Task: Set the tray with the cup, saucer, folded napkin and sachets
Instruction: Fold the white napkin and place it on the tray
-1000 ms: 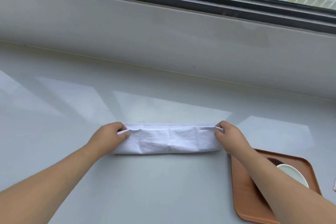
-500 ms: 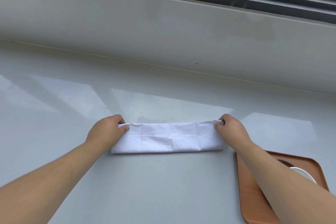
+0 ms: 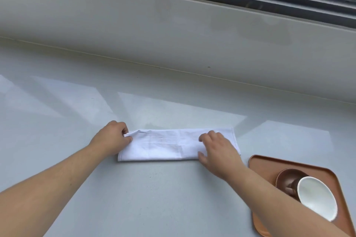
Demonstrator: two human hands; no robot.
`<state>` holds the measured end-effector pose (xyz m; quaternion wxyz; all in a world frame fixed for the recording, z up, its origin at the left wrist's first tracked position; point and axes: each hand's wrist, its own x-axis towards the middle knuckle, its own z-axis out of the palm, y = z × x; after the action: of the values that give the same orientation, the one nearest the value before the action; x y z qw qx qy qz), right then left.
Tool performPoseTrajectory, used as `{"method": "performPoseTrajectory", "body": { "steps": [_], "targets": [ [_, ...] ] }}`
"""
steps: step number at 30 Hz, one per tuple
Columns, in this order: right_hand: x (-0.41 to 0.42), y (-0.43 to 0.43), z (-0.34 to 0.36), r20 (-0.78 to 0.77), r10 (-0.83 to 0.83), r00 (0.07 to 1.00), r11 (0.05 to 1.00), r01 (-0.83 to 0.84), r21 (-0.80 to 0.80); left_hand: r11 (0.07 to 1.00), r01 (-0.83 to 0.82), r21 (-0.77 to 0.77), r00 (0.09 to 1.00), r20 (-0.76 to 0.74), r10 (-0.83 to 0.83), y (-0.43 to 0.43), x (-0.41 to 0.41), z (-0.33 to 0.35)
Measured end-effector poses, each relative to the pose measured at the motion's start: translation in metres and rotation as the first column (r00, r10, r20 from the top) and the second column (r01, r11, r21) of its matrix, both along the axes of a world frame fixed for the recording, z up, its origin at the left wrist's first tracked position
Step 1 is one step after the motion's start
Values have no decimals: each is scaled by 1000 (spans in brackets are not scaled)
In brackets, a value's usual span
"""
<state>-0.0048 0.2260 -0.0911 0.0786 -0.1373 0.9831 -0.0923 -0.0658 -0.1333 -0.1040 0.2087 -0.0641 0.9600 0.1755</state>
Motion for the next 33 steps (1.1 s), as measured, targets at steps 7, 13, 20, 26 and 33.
{"method": "performPoseTrajectory", "body": {
  "steps": [7,13,20,26,33],
  "targets": [
    [13,-30,-12,64,160,985,979,-167,117,997,-75,-1,997,25,75,-10,23,0],
    [1,-31,-9,100,175,979,962,-192,196,994,-111,0,994,4,111,-18,35,-3],
    [-25,-28,-4,36,30,999,978,-37,205,1000,-15,18,996,94,14,-9,30,1],
    [-27,-25,3,-73,10,997,979,5,202,999,35,4,997,63,-35,5,28,3],
    [5,-35,4,-45,83,996,987,-76,143,998,-43,-38,985,165,49,6,29,10]
  ]
}}
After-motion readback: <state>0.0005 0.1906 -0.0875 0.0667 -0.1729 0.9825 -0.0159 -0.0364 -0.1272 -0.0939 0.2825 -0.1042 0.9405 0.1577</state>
